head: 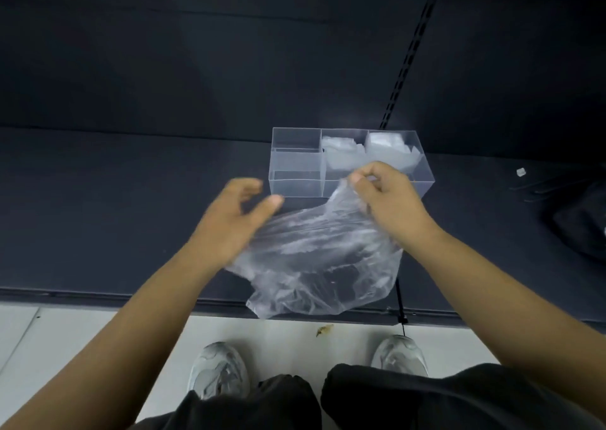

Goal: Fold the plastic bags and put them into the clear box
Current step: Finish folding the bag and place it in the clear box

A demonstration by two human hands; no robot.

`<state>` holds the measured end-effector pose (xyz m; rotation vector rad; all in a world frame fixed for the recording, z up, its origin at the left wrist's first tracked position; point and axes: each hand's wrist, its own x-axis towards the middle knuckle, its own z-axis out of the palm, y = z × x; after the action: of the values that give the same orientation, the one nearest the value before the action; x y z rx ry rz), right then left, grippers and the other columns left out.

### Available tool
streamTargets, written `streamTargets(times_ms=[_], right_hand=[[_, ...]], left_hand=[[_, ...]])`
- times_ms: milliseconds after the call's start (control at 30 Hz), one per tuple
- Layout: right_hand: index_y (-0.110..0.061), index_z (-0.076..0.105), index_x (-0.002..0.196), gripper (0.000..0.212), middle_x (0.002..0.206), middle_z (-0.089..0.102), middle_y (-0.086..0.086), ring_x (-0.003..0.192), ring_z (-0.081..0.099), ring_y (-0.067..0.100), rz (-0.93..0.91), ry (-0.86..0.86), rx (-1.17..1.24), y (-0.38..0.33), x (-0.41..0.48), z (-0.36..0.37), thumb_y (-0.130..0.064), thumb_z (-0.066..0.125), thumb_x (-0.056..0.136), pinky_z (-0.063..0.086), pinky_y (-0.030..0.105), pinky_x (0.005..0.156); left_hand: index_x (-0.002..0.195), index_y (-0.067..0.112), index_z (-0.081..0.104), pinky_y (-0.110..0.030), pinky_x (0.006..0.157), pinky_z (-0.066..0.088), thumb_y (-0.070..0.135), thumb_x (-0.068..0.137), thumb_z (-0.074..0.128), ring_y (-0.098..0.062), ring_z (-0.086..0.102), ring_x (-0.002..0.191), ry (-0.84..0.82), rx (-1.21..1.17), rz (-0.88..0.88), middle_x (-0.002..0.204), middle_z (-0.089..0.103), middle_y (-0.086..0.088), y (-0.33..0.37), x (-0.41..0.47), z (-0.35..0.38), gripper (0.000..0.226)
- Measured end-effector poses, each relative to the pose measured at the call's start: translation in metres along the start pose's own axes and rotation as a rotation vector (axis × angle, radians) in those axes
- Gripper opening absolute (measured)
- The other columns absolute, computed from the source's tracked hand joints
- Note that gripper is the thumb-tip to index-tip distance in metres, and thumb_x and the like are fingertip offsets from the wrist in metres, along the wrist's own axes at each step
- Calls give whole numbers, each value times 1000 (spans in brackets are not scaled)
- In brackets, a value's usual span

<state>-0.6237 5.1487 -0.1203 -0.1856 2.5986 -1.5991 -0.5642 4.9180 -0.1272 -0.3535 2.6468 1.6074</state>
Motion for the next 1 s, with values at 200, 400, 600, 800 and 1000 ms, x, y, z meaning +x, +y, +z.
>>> streamTargets(times_ms=[200, 400, 600, 800, 1000], right_hand=[[-24, 60, 97, 22, 71, 66, -8, 67, 62, 3, 9, -257, 133, -22, 14, 0, -44, 64, 87, 48, 18, 68], [-16, 66, 93, 13, 70, 67, -3, 63, 59, 5, 249, -583, -20, 31, 8, -59, -23, 72, 84, 45, 17, 59], [-17, 70, 89, 6, 66, 57, -1, 64, 48, 11, 429, -291, 158, 91, 1, -91, -18, 64, 89, 48, 22, 71], [-21, 51, 129, 42, 127, 58, 7, 113, 59, 16, 463, -399, 342, 95, 4, -24, -7, 61, 91, 48, 30, 97], [-24, 26, 143, 98, 143, 36, -1, 129, 41, 17, 324, -291, 140, 63, 39, 83, -35, 86, 66, 40, 37, 106]], left_hand=[[95, 20, 73, -23, 82, 52, 47, 80, 71, -8, 68, 84, -288, -187, -119, 92, 75, 4, 43, 36, 39, 31], [90, 13, 74, -33, 80, 53, 36, 87, 68, -19, 65, 76, -22, -375, -326, 87, 73, -6, -2, 56, 19, 24], [100, 9, 68, -40, 86, 49, 29, 91, 63, -23, 61, 79, 79, -427, -560, 85, 67, -6, -66, 53, 9, 23], [122, 2, 60, -38, 82, 48, 23, 91, 64, -26, 62, 83, 94, -448, -700, 112, 65, -16, -106, 49, 7, 38], [115, 4, 63, -35, 64, 50, 19, 90, 65, -23, 64, 76, 70, -487, -689, 93, 68, -11, -109, 52, 5, 29]])
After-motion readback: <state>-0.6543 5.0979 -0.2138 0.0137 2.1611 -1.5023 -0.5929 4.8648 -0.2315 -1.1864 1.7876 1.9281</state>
